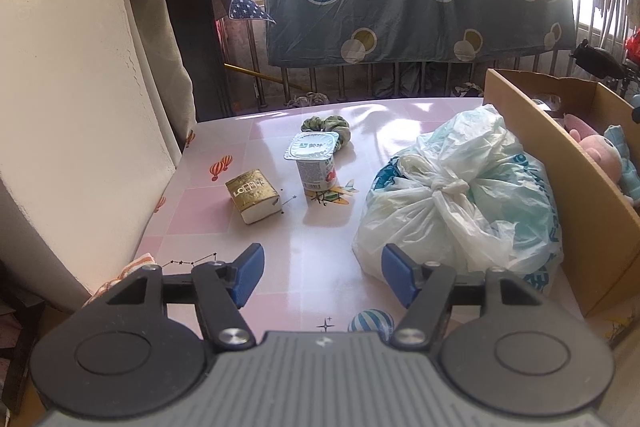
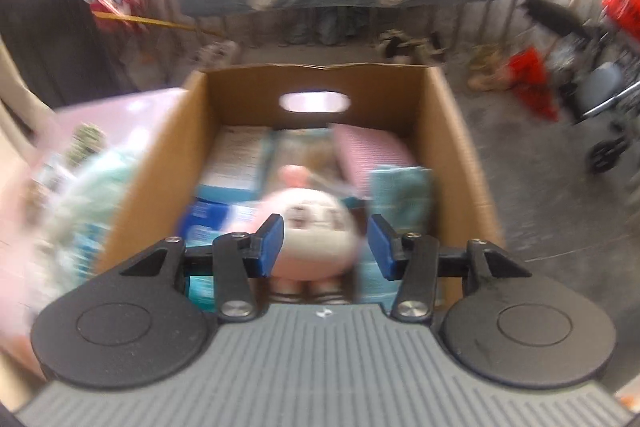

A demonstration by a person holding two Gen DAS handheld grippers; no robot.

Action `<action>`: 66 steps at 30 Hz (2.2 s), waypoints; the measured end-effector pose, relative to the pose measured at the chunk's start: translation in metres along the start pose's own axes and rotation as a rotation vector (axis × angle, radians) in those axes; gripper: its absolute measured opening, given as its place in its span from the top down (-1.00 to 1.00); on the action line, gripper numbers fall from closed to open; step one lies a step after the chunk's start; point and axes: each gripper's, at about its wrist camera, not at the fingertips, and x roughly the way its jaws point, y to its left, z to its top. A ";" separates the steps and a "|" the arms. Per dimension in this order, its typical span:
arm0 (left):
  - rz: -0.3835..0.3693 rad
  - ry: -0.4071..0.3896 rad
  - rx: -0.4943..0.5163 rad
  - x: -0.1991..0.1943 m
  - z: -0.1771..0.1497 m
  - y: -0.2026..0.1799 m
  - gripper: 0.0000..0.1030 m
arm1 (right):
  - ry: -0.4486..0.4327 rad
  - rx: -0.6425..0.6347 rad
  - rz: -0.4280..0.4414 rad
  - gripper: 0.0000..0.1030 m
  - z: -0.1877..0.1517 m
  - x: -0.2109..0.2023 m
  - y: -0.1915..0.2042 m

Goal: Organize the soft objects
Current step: 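Move the right gripper to the white yogurt cup on the table, then grasp the yogurt cup rim with the right gripper and lift, then carry the yogurt cup with the right gripper into the box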

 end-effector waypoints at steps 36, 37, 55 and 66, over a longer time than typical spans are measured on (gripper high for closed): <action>-0.017 0.091 -0.109 0.207 0.063 0.019 -0.51 | 0.398 -0.112 0.688 0.55 0.101 0.283 0.339; -0.017 0.099 -0.112 0.211 0.063 0.019 -0.50 | 0.408 -0.113 0.693 0.55 0.100 0.288 0.340; -0.021 0.144 -0.156 0.225 0.076 0.016 0.06 | 0.501 -0.070 0.755 0.62 0.094 0.287 0.335; -0.062 0.027 -0.056 0.122 0.110 -0.006 0.06 | 0.403 0.078 0.876 0.62 0.108 0.183 0.286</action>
